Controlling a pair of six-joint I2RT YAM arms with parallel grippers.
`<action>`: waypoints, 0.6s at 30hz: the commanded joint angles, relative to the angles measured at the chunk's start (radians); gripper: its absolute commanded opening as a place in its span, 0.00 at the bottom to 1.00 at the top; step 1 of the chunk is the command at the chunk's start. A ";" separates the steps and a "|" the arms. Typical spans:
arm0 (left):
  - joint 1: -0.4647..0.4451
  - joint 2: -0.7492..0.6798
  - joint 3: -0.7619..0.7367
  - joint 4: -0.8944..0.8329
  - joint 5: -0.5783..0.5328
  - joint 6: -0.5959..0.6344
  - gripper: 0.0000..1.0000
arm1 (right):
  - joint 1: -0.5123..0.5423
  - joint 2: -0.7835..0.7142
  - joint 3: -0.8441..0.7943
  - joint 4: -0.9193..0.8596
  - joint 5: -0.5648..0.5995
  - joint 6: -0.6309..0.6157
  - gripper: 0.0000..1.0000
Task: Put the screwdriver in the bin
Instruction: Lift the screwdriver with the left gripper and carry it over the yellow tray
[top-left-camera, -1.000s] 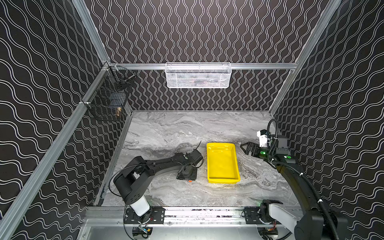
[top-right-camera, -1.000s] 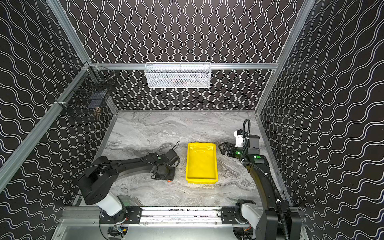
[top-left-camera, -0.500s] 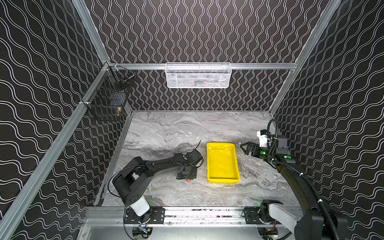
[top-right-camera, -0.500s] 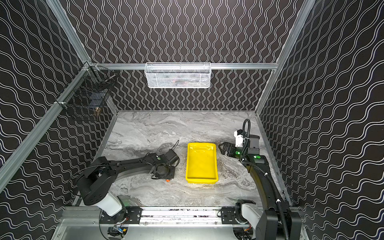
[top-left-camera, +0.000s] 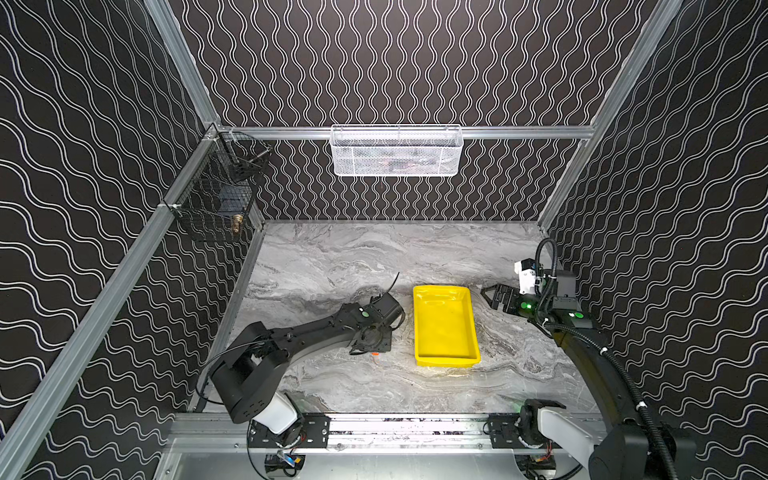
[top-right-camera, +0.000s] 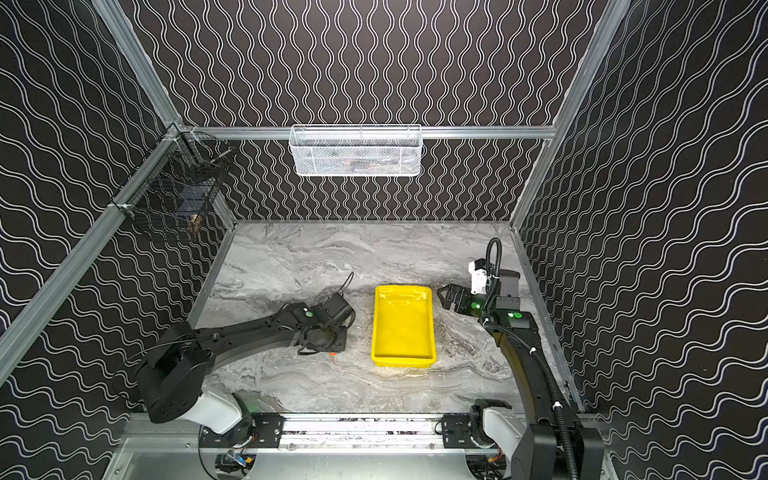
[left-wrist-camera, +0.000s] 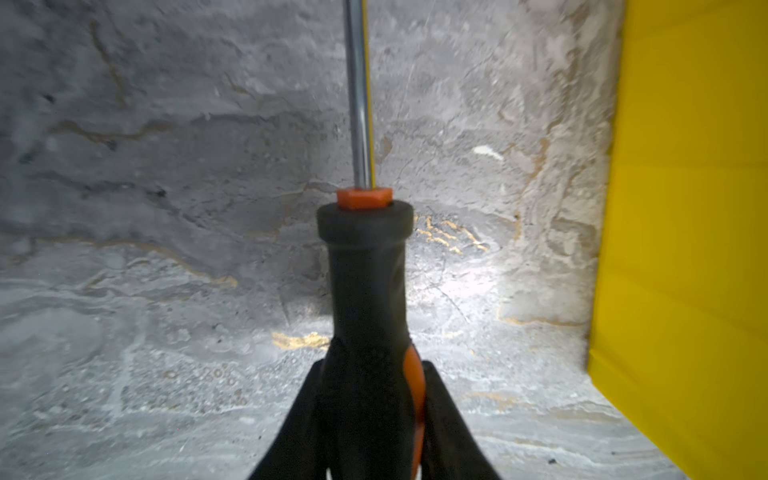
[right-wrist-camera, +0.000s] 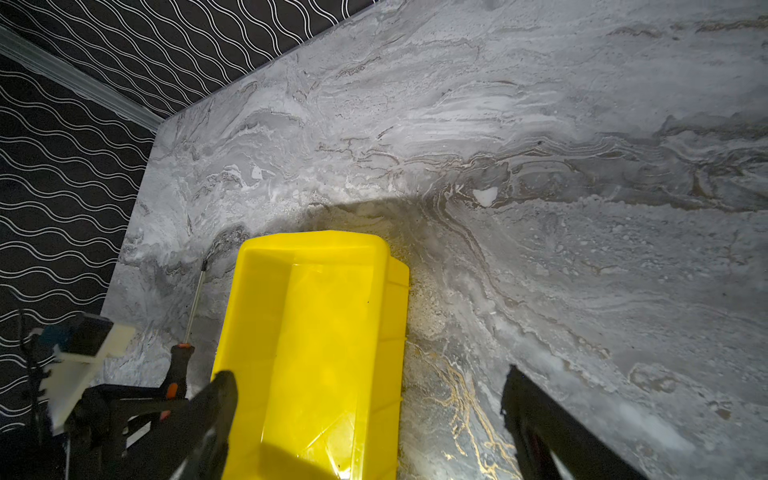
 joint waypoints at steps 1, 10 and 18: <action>0.000 -0.020 0.027 -0.049 -0.029 0.007 0.08 | 0.001 -0.001 0.009 0.007 0.001 -0.010 0.99; -0.002 -0.070 0.082 -0.093 -0.056 0.041 0.08 | 0.000 0.023 0.009 0.006 -0.032 -0.013 0.99; -0.038 -0.069 0.216 -0.142 -0.060 0.110 0.07 | 0.001 0.018 0.015 0.033 -0.055 0.005 0.99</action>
